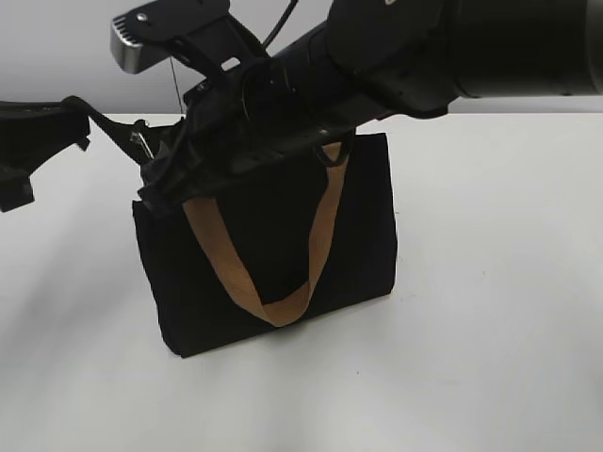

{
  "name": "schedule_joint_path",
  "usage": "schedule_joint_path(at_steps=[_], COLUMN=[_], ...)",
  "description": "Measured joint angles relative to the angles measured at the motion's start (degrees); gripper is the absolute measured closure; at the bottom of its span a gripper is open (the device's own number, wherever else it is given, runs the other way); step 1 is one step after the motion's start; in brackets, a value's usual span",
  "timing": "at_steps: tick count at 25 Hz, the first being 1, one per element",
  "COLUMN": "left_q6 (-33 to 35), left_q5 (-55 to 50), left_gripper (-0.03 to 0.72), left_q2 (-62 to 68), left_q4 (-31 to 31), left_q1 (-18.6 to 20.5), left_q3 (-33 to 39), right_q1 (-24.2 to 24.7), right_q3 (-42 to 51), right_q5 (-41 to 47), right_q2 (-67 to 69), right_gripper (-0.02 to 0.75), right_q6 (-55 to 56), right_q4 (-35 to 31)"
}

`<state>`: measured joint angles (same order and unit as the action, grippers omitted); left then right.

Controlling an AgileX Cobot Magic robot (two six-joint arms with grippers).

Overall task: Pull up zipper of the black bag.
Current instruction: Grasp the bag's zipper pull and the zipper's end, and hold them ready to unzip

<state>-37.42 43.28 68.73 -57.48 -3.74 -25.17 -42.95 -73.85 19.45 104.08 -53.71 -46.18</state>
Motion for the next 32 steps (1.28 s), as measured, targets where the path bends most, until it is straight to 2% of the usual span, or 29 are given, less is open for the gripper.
schedule_joint_path(at_steps=[6, 11, 14, 32], left_q6=[0.0, 0.0, 0.0, 0.0], left_q5=[-0.05, -0.11, -0.17, -0.34], left_gripper=[0.668, 0.668, 0.668, 0.669], left_q2=[0.0, 0.0, 0.0, 0.0], left_q4=[0.0, 0.0, 0.61, 1.49], left_q1=[0.0, 0.0, 0.0, 0.0], left_q3=[0.0, 0.0, 0.05, 0.1], right_q1=[0.0, 0.0, 0.0, 0.0], right_q3=[-0.07, -0.07, -0.07, -0.07], right_q5=[3.28, 3.67, 3.85, 8.57], right_q2=[0.0, 0.0, 0.0, -2.02], right_gripper=[0.614, 0.501, 0.463, 0.451], right_q6=[0.0, -0.41, -0.54, -1.4], right_q4=[-1.88, -2.32, -2.57, -3.3])
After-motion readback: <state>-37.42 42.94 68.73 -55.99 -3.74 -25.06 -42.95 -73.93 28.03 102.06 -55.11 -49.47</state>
